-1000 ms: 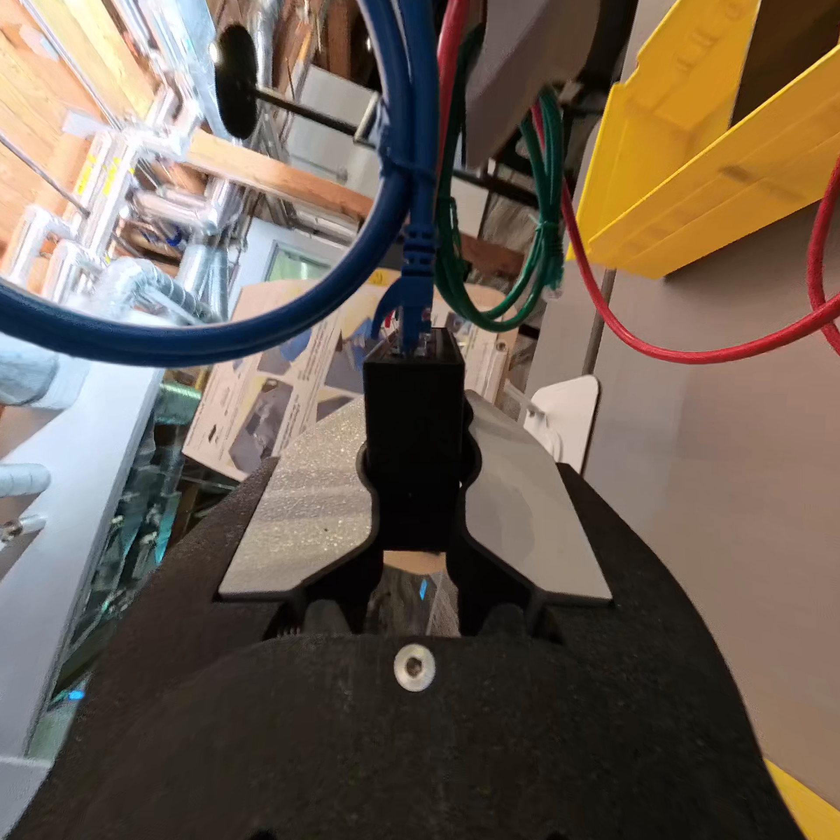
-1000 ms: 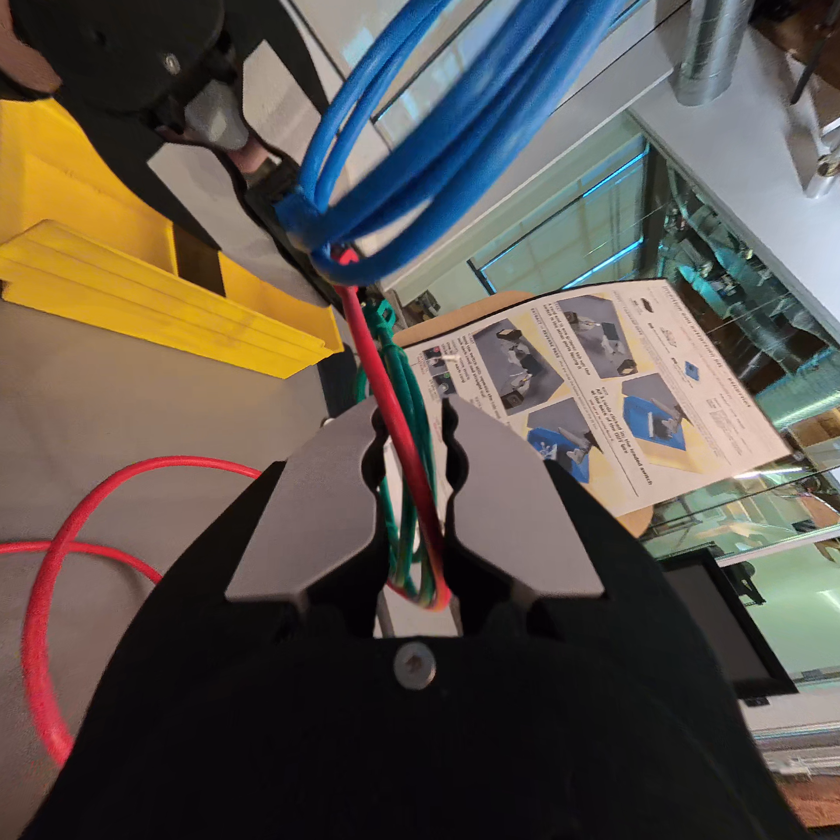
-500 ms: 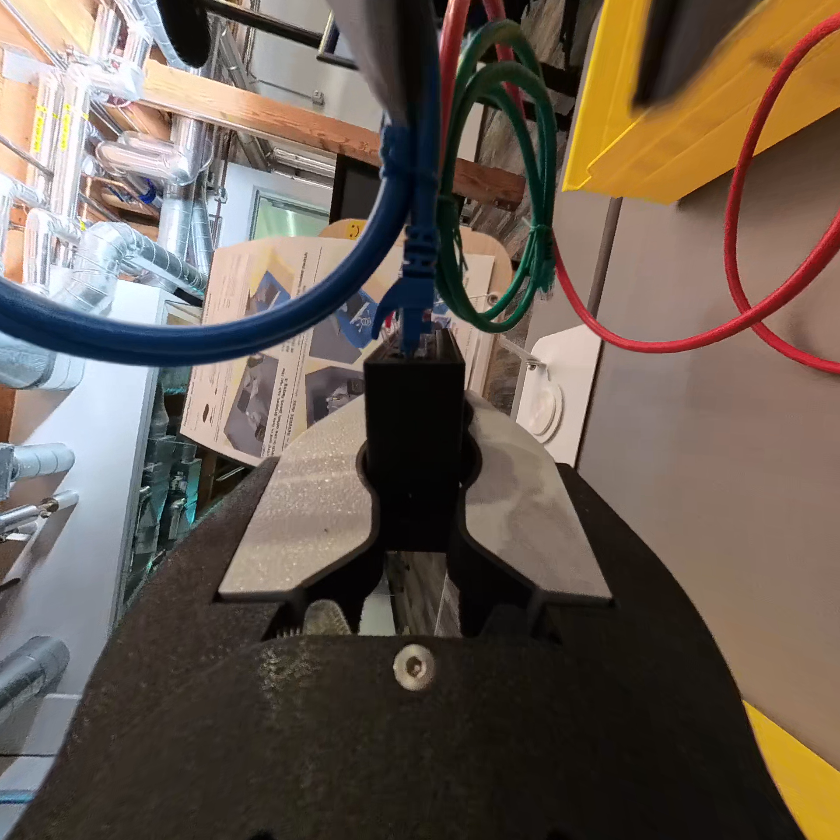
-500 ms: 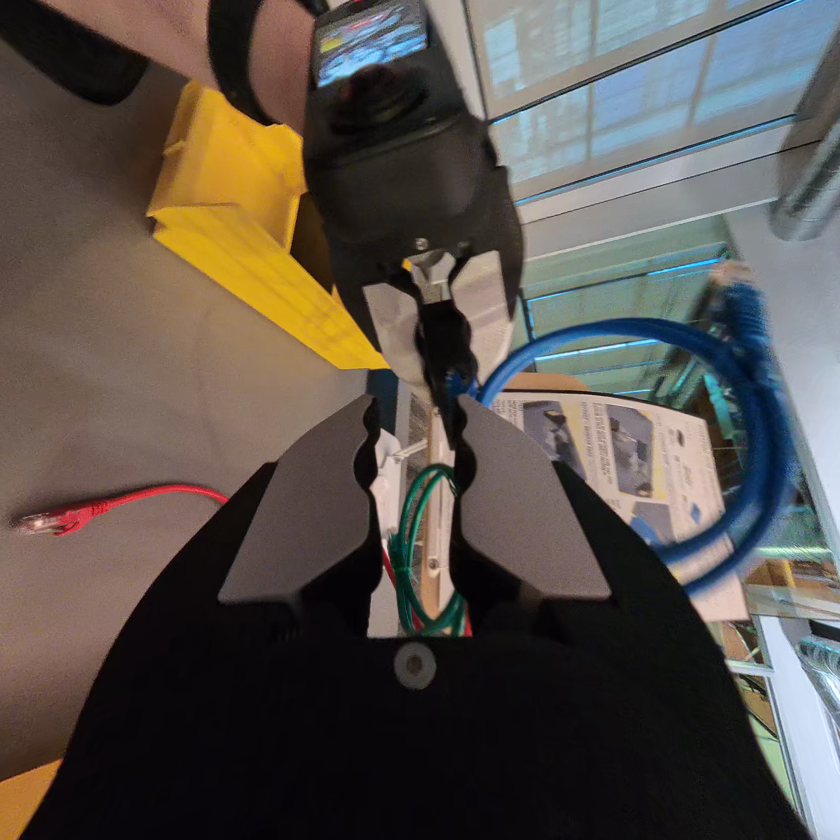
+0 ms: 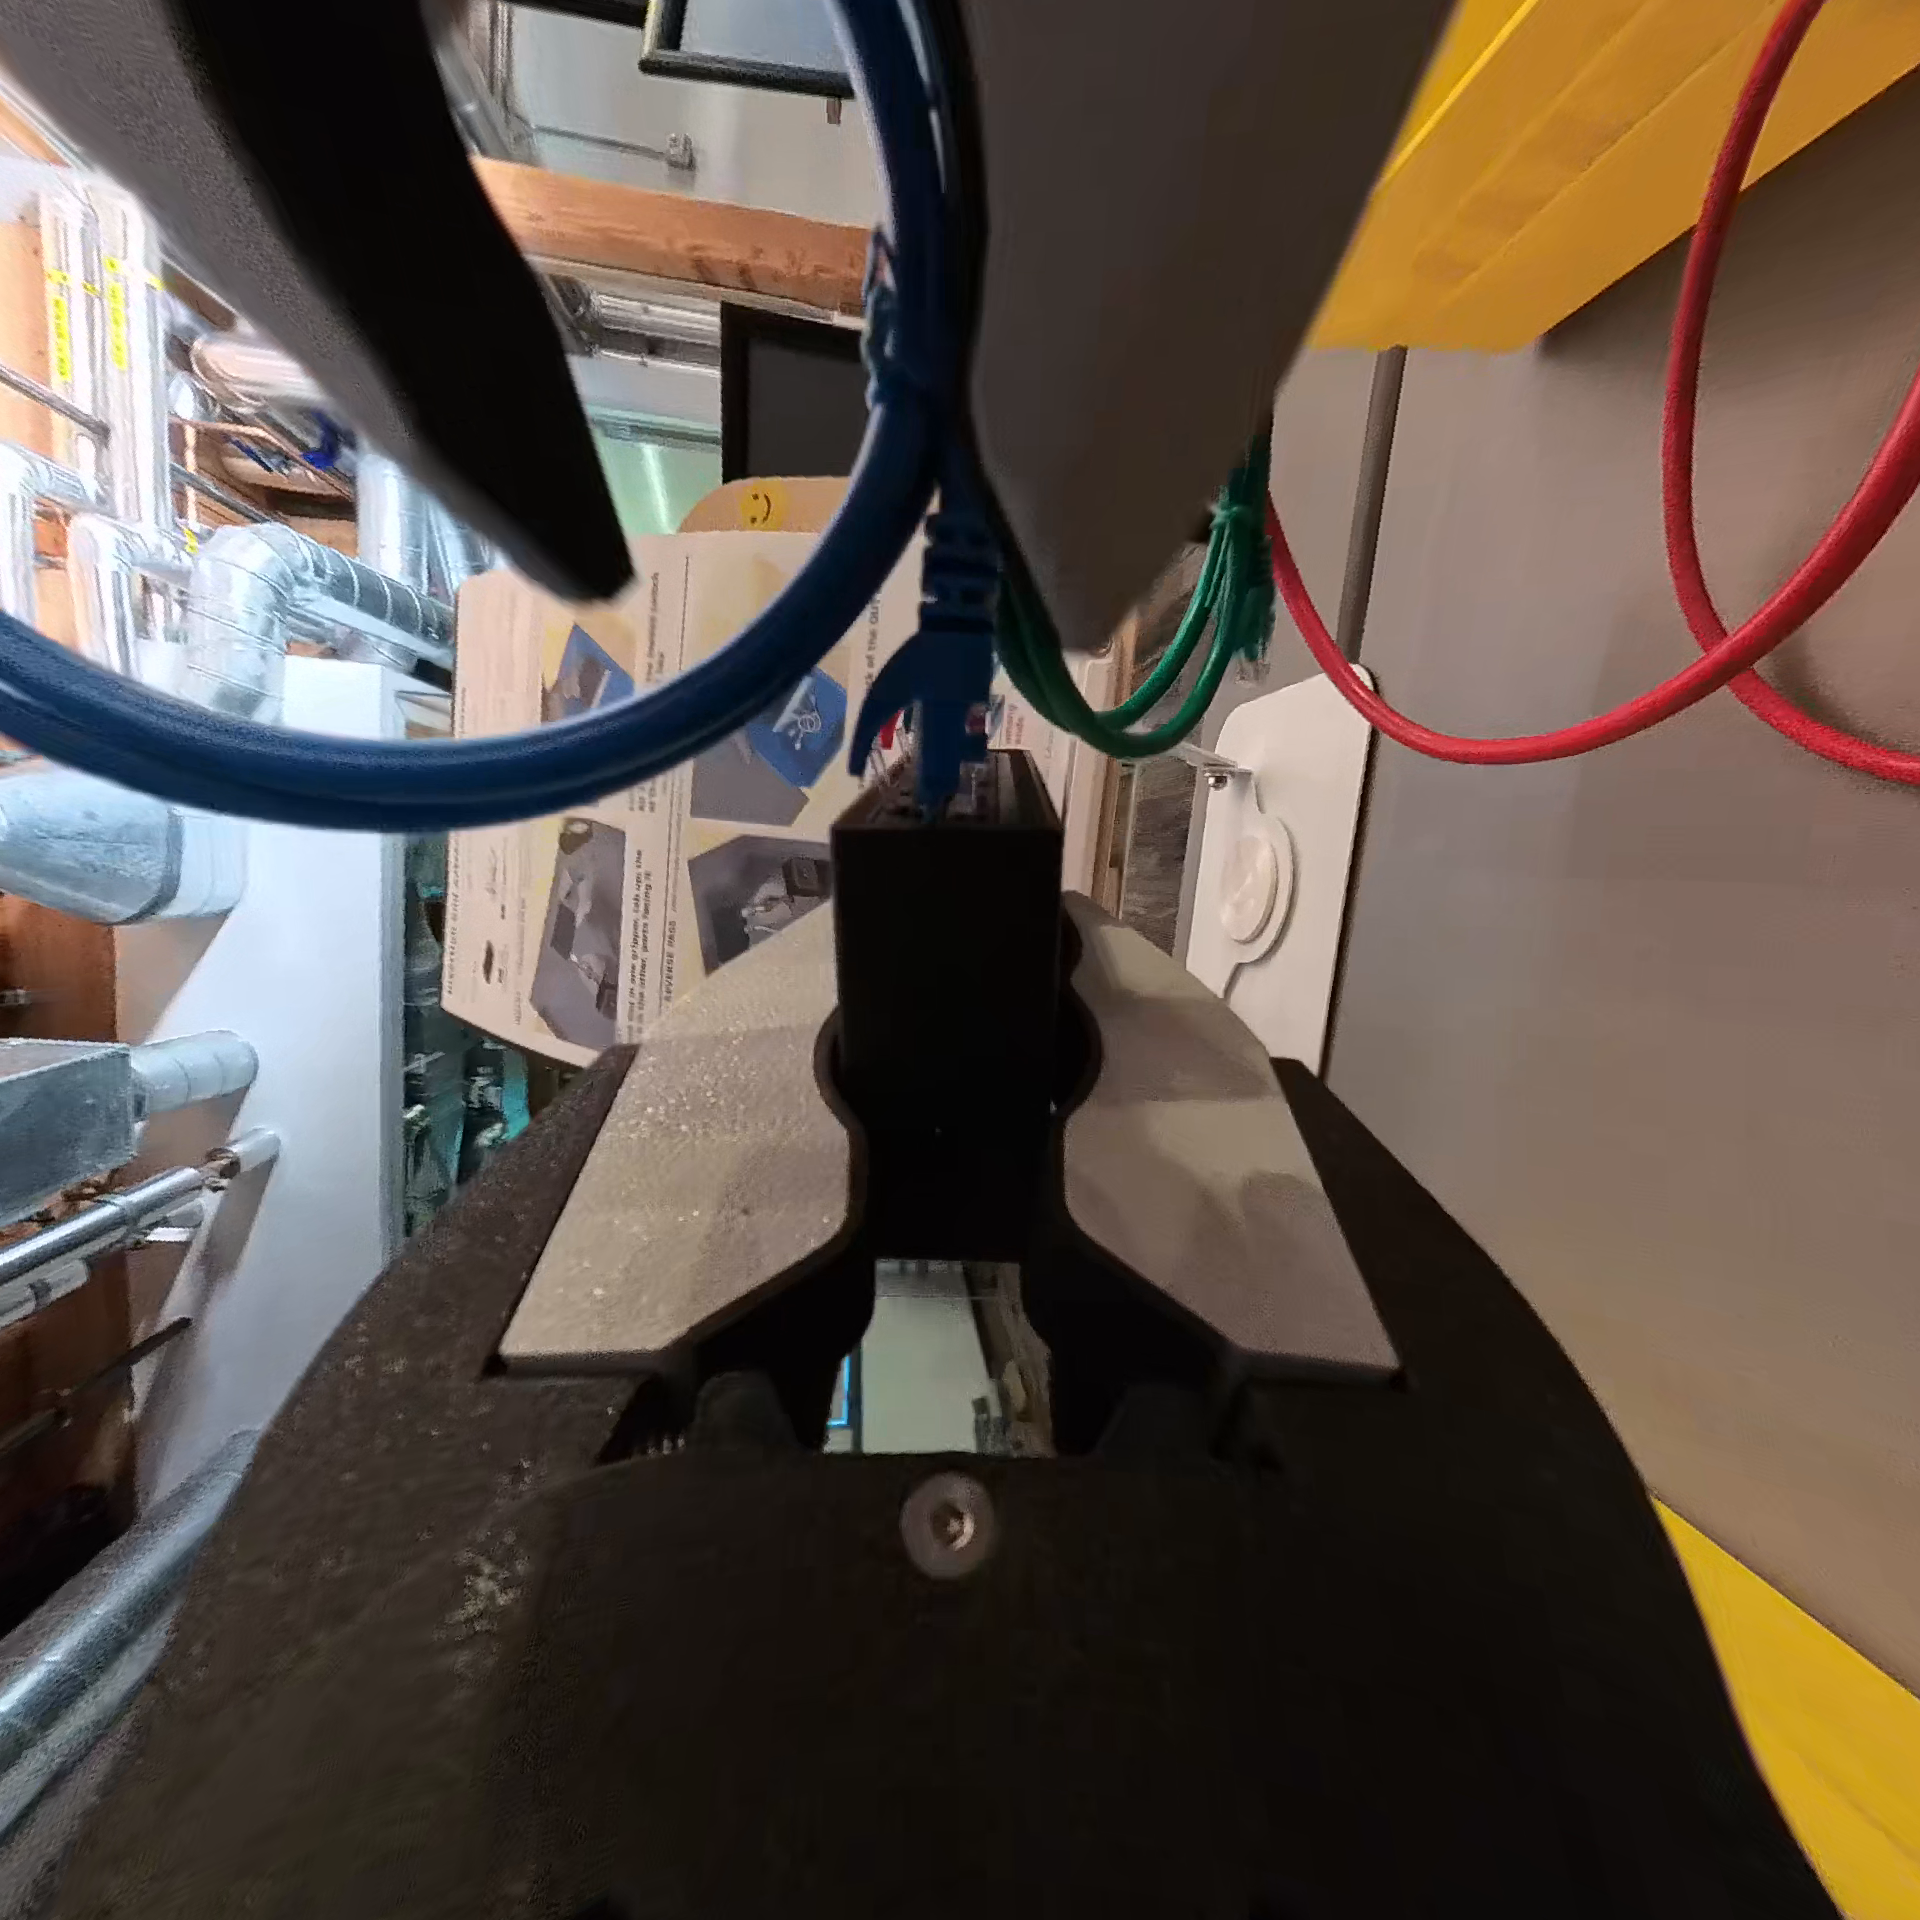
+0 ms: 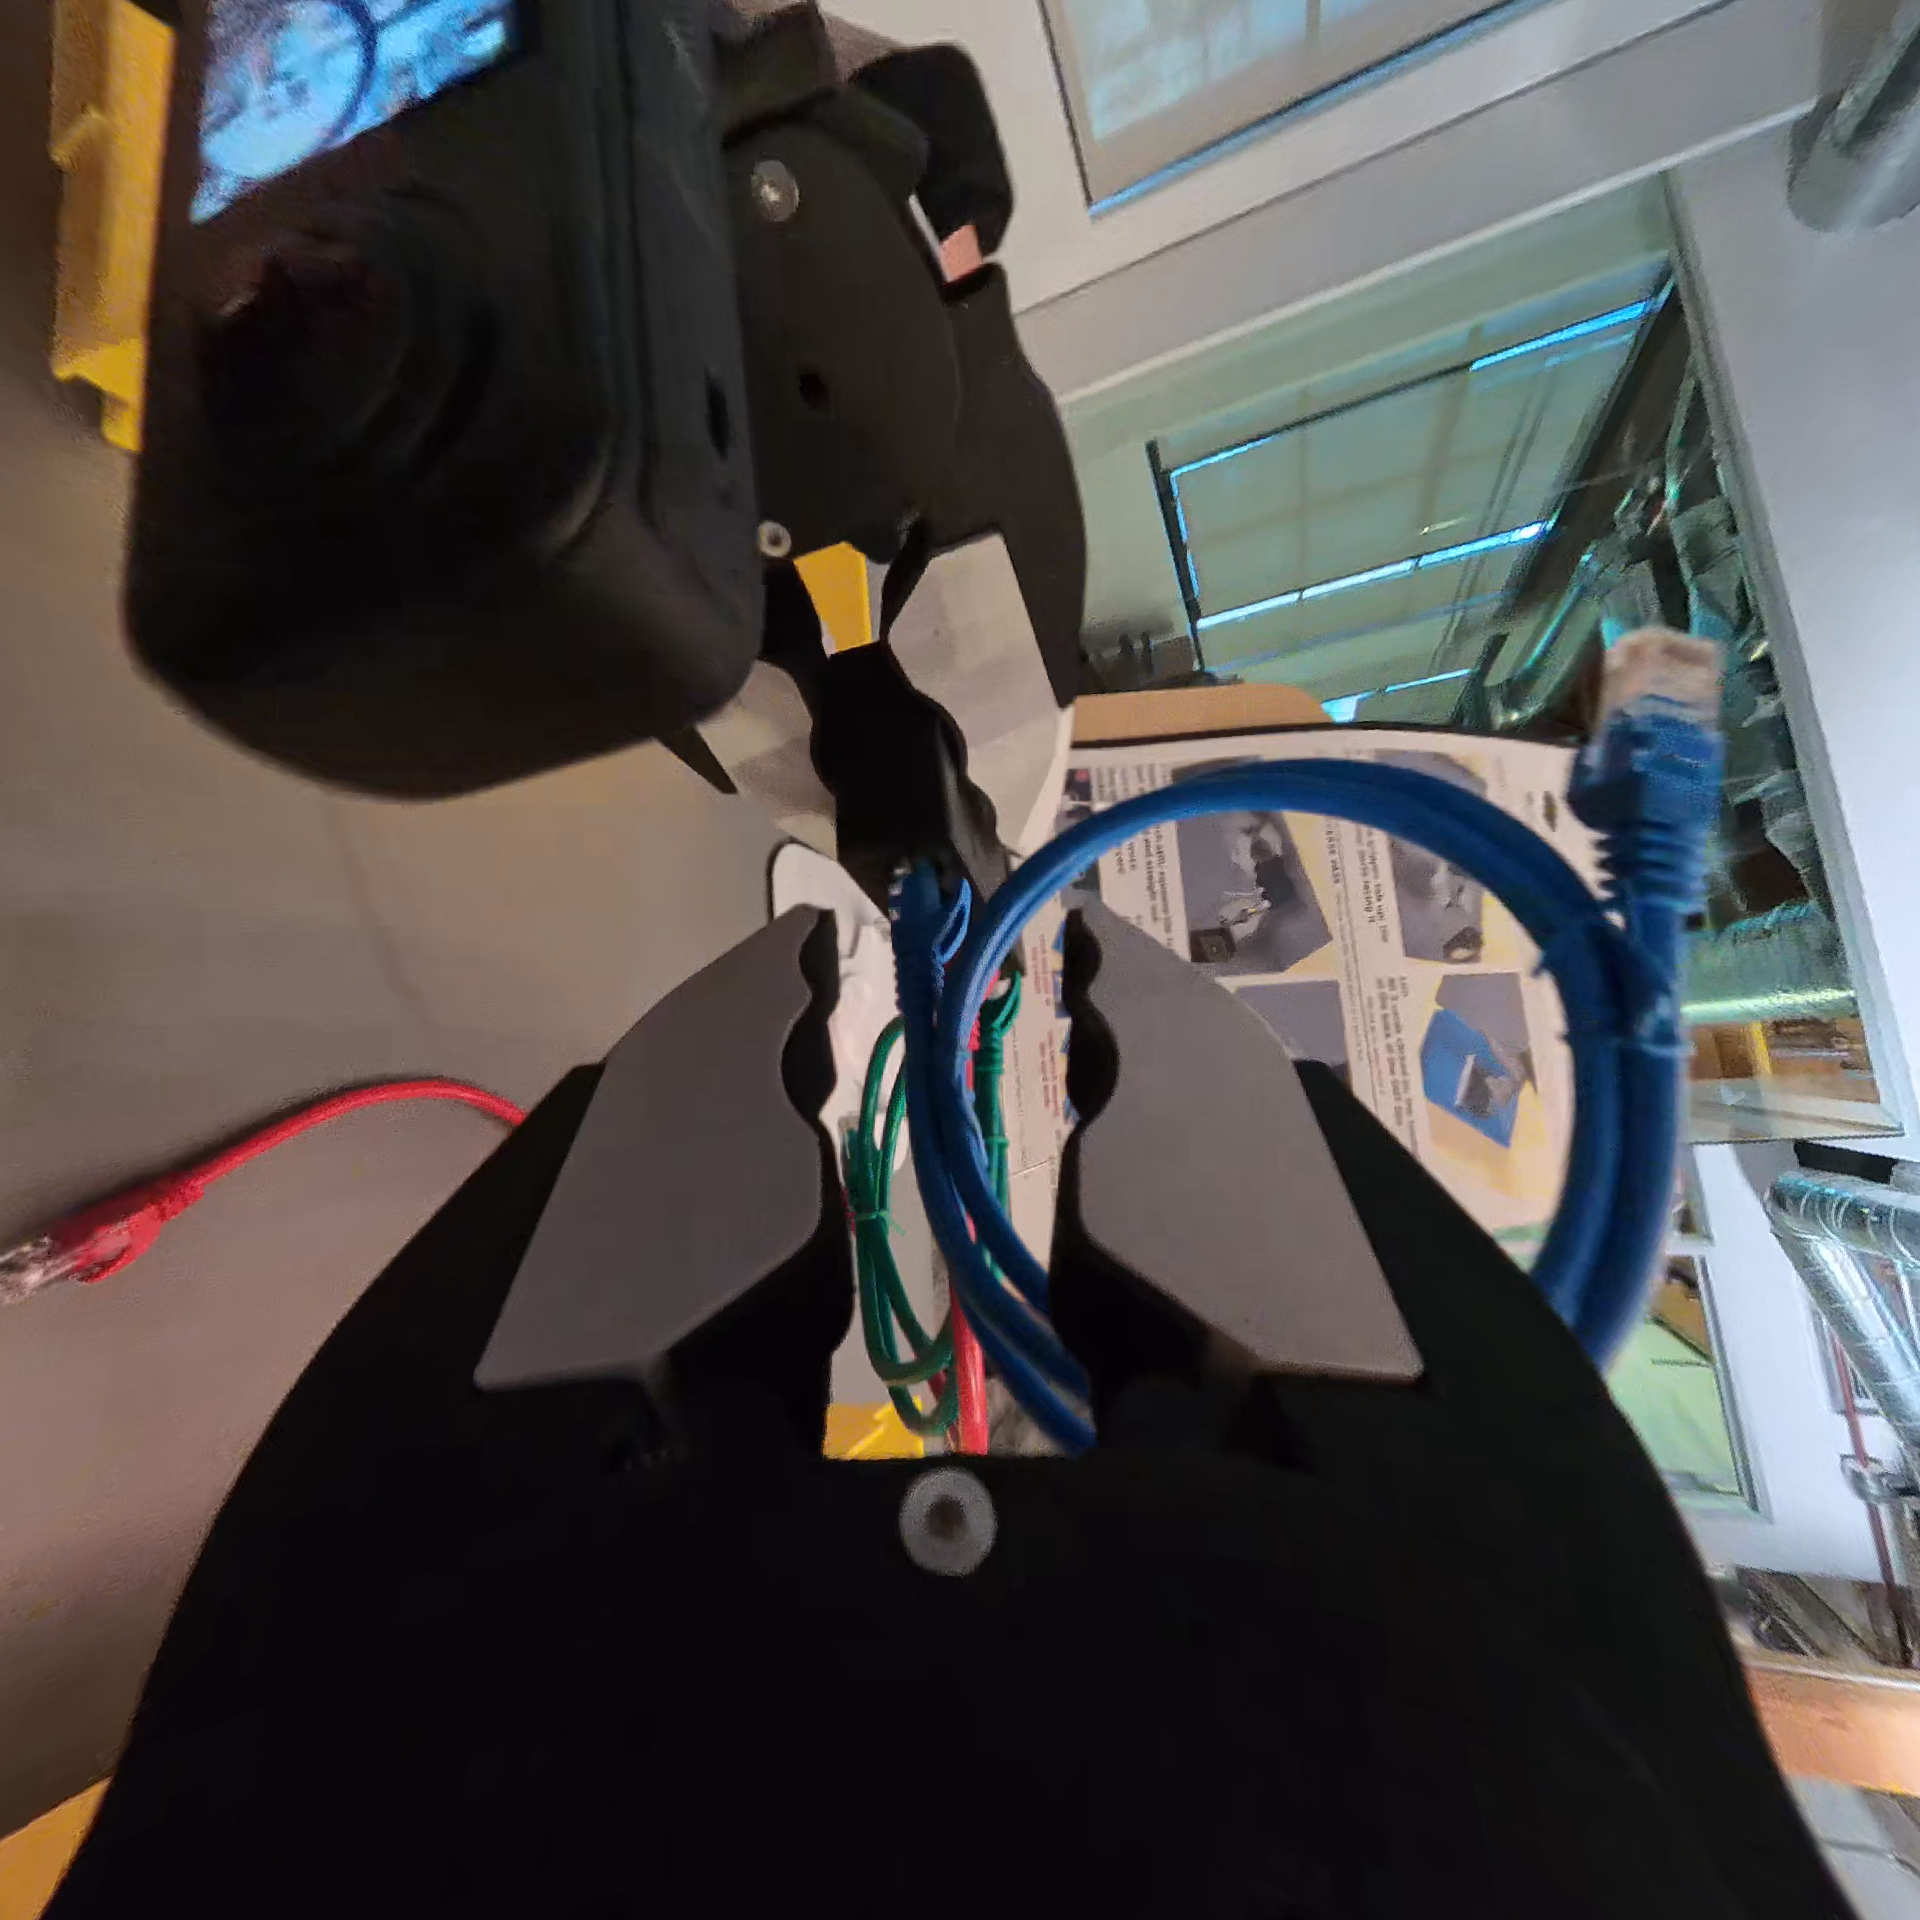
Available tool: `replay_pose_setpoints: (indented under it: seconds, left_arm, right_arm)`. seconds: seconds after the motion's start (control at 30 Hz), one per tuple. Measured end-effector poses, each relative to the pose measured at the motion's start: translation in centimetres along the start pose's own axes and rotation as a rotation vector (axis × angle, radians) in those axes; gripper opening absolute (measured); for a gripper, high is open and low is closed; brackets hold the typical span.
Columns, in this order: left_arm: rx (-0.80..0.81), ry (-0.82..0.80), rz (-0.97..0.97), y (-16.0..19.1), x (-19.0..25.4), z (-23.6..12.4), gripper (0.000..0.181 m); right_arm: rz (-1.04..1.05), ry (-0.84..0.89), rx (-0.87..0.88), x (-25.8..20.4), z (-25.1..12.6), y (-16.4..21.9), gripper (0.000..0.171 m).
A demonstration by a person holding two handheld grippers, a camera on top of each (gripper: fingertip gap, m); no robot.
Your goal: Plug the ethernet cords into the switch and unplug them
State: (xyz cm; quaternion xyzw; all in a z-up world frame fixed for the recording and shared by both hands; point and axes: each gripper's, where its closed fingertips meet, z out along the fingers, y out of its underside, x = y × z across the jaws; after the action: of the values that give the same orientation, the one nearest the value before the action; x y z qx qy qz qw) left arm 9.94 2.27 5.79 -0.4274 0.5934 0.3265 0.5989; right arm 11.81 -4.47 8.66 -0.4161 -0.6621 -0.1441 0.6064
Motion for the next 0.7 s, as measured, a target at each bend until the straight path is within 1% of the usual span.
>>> replay_pose_setpoints:
  seconds: [0.07, 0.23, 0.33, 0.4, 0.47, 0.53, 0.63, 0.7]
  left_arm:
    - [0.001, -0.020, 0.032, -0.5, 0.0, 0.0, 0.031]
    - [0.013, -0.073, 0.098, -1.4, -0.3, -0.3, 0.030]
    - [0.024, -0.096, 0.124, -2.0, -0.4, -0.5, 0.030]
    - [0.027, -0.099, 0.130, -2.3, -0.4, -0.6, 0.030]
    - [0.035, -0.114, 0.145, -2.5, -0.6, -0.8, 0.030]
    - [0.035, -0.117, 0.151, -2.6, -0.6, -0.9, 0.031]
    - [0.042, -0.102, 0.140, -2.7, -0.4, -0.9, 0.031]
    - [0.052, -0.096, 0.122, -2.6, -0.5, -0.9, 0.030]
  right_arm:
    - [0.025, -0.012, -0.022, -0.2, 0.3, 0.1, 0.045]
    - [0.179, -0.077, -0.043, -0.2, 0.1, 0.7, 0.053]
    - [0.205, -0.107, -0.061, -0.7, 0.1, 0.7, 0.052]
    - [0.169, -0.099, -0.082, -0.8, 0.1, 0.8, 0.047]
    - [0.168, -0.130, -0.127, -1.4, 0.2, 1.4, 0.044]
    - [0.168, -0.139, -0.162, -1.6, 0.2, 1.8, 0.037]
    - [0.168, -0.138, -0.131, -1.4, 0.1, 1.5, 0.024]
    - [0.188, -0.145, -0.091, -1.3, 0.0, 1.1, 0.023]
